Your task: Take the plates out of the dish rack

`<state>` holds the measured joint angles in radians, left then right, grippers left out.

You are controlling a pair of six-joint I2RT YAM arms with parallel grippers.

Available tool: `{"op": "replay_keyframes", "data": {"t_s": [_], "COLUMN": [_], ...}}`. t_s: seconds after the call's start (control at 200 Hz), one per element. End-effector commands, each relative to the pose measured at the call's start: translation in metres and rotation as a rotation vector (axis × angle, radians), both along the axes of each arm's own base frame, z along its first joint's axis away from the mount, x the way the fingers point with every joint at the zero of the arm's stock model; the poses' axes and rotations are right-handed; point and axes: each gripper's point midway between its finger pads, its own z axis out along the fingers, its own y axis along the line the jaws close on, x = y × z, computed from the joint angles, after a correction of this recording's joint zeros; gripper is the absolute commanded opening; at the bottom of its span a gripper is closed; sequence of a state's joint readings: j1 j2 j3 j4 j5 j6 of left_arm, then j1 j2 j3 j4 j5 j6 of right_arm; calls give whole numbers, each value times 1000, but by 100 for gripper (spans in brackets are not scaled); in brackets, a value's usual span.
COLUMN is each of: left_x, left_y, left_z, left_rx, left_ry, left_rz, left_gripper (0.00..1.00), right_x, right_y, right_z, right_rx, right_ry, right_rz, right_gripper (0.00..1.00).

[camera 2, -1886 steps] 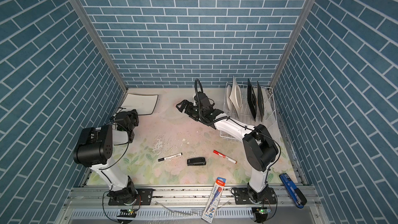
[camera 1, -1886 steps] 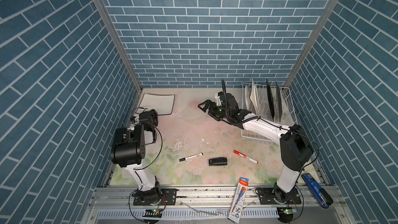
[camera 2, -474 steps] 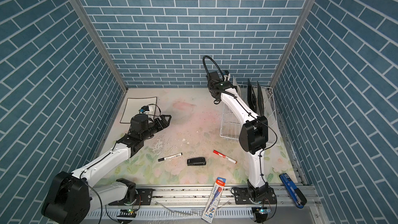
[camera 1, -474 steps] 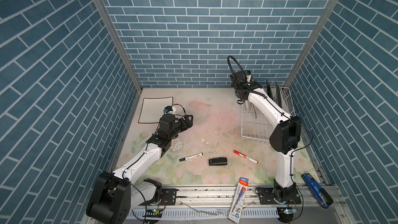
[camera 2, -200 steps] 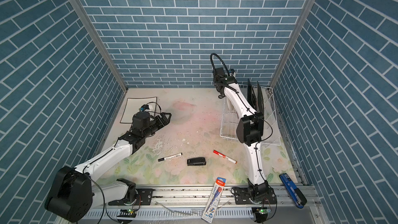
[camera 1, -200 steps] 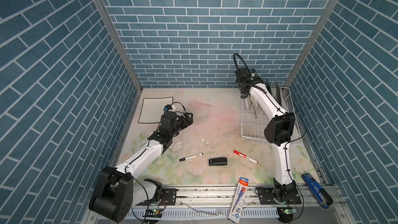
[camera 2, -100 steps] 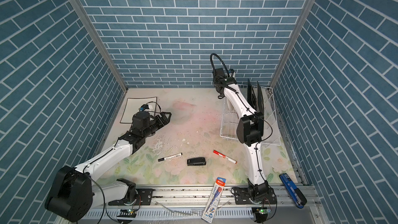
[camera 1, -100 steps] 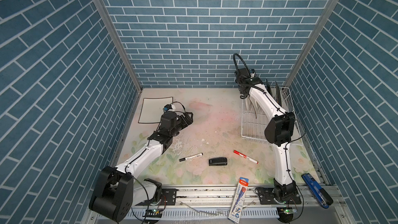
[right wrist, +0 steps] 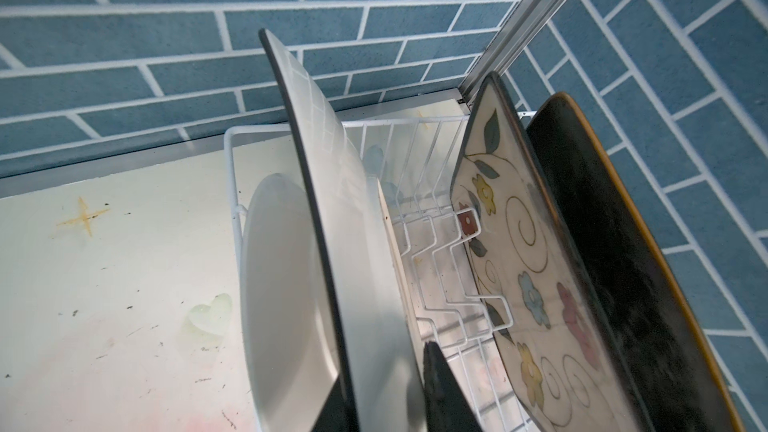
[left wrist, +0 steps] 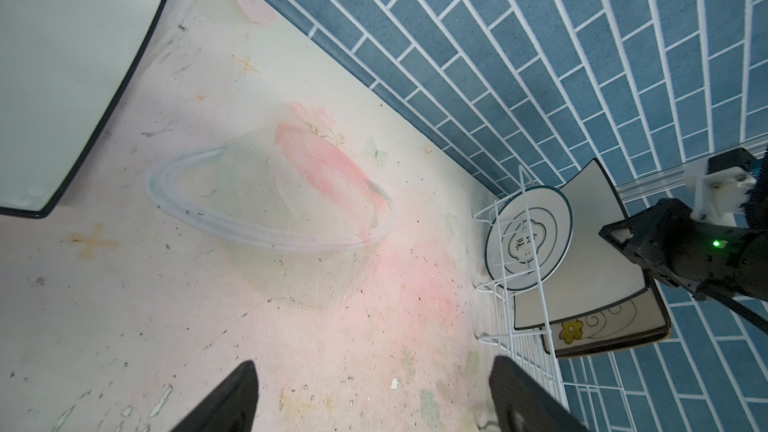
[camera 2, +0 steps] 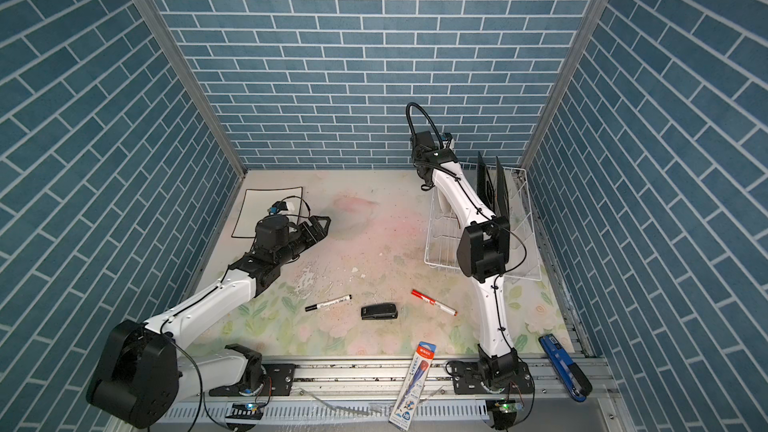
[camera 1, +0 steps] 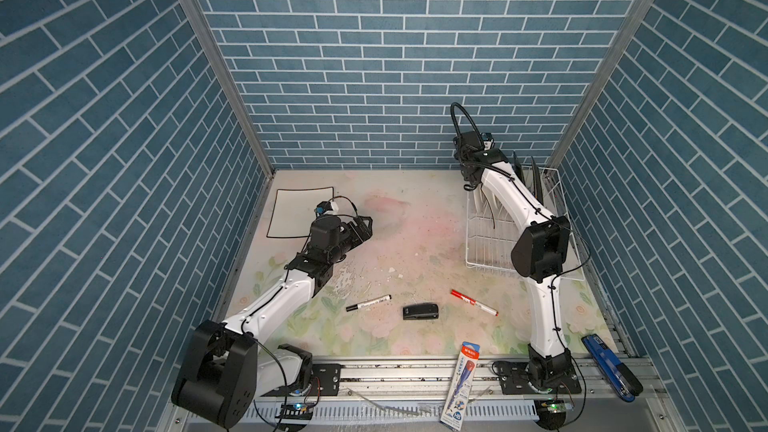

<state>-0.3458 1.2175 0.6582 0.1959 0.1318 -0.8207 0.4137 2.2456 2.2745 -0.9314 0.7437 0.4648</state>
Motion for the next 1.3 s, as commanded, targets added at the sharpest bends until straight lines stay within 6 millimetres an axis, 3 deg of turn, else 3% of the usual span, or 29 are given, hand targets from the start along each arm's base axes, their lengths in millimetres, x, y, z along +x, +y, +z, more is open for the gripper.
{"op": "replay_keyframes", "data": {"t_s": [0.0,0.51,0.845,0.86,0.9,1.29], "left_x": [0,-3,-5,-5,-5,-5], "left_y": [-2,0,1,2,2,1], "left_z": [9,6,5,6,5,5], "left_rx": [-4,-2,-1,-1,0,-9], "left_ry": [-18,-16,-16,-17,-17,-13], "left_rz": [-4,3,4,6,7,6], "left_gripper": [89,89,89,89,89,89], "right_x": [-7,-10,-8,-10,-11,-12], "right_y": [-5,-7,-11,-13,-13,-7], "right_z": [-8,-3,-2,12,17,39], "right_rx": [6,-10,-77,-69,-72,-94], "right_ry": [34,20,10,-16,-26,-69], "right_rz": [-9,-1,-6,-8,-6,49], "right_gripper": [22,0,0,0,0,0]}}
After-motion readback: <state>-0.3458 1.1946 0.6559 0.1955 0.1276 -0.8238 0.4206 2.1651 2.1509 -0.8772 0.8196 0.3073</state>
